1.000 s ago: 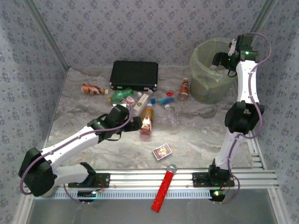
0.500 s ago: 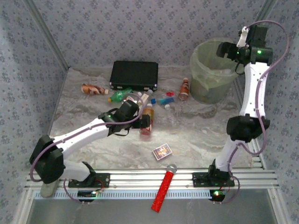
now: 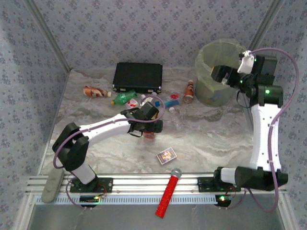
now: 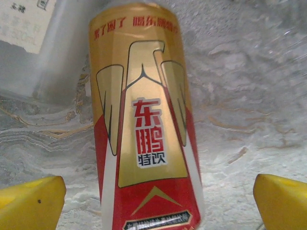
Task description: Put the plastic bottles in the bin
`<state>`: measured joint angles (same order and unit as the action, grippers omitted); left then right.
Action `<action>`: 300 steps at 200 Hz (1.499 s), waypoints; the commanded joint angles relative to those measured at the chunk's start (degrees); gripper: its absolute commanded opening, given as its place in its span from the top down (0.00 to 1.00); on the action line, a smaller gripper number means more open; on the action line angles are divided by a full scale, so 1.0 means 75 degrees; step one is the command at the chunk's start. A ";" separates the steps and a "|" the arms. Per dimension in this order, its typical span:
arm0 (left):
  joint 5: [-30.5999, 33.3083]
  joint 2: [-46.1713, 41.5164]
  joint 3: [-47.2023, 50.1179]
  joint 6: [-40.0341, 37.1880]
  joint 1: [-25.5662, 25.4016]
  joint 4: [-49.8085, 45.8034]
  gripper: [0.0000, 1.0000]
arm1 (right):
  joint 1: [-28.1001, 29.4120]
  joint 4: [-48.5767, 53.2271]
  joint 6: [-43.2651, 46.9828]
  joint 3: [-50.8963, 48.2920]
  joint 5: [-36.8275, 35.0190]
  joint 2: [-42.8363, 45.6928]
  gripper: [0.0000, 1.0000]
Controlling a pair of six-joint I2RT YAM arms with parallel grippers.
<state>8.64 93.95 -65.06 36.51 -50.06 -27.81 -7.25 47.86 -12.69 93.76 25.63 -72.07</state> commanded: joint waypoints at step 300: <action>-0.2532 -0.1527 0.0930 -0.1411 0.0222 0.3311 0.48 | 0.3309 -0.4614 -0.3214 -0.3579 0.2698 -0.1741 0.15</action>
<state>-7.05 83.13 -58.28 26.37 -48.36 -9.06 16.08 16.47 -34.68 64.20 44.07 -82.89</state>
